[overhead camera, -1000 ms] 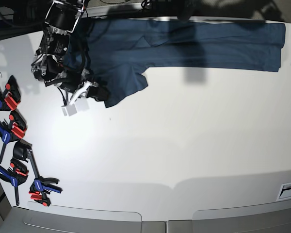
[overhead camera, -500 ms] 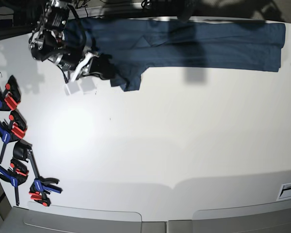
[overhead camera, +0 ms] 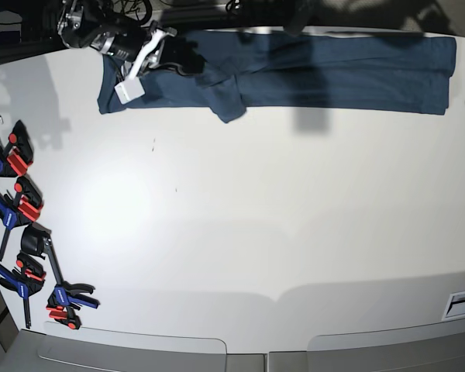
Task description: Fold the T-shirt properly
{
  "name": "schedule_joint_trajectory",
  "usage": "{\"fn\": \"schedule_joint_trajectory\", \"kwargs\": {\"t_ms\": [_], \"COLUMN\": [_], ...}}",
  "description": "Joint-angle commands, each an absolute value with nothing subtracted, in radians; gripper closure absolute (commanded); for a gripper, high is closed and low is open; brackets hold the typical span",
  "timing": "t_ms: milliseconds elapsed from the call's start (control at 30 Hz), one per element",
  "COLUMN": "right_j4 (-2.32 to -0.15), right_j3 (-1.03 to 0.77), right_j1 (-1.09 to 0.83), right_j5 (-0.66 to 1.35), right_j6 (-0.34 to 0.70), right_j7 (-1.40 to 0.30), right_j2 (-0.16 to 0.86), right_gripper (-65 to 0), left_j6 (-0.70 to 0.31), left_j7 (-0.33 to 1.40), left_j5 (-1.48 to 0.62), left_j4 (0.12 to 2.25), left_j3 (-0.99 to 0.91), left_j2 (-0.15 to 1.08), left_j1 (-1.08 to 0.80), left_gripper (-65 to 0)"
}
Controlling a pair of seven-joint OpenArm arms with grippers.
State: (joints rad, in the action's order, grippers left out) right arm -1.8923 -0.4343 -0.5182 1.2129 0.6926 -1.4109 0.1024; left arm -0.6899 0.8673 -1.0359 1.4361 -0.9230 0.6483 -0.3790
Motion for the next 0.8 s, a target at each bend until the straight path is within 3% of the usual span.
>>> {"fn": "schedule_joint_trajectory", "kwargs": {"t_ms": [0, 367, 400, 467, 500, 767], "right_j4": [-1.911, -1.911, -1.911, -1.911, -1.911, -1.911], "right_j3": [-0.438, -0.438, -0.438, -0.438, -0.438, -0.437], "right_j1": [-0.525, -0.541, -0.541, -0.541, -0.54, -0.541], "right_j5": [1.26, 1.265, 1.26, 1.26, 1.26, 1.268], "right_j6": [0.698, 0.698, 0.698, 0.698, 0.698, 0.698], "right_j7": [-1.396, -1.396, -1.396, -1.396, -1.396, -1.396], "right_j2": [0.108, 0.108, 0.108, 0.108, 0.108, 0.108], "right_gripper": [0.0, 0.0, -0.8, -12.0, -14.2, -14.2], "left_j6": [-0.696, -0.696, -0.696, -0.696, -0.697, -0.697], "left_j7": [0.843, 0.84, 0.835, 0.831, 0.824, 0.805], "left_j5": [-1.056, -1.056, -1.056, -1.056, -1.056, -1.026], "left_j4": [1.453, 1.453, 1.453, 1.453, 1.453, 1.453], "left_j3": [-0.934, -0.934, -0.934, -0.934, -0.934, -0.934], "left_j2": [0.676, 0.676, 0.676, 0.676, 0.676, 0.676], "left_j1": [-0.377, -0.377, -0.377, -0.377, -0.377, -0.377], "left_gripper": [-16.4, -16.4, -16.4, -16.4, -16.4, -16.4]}}
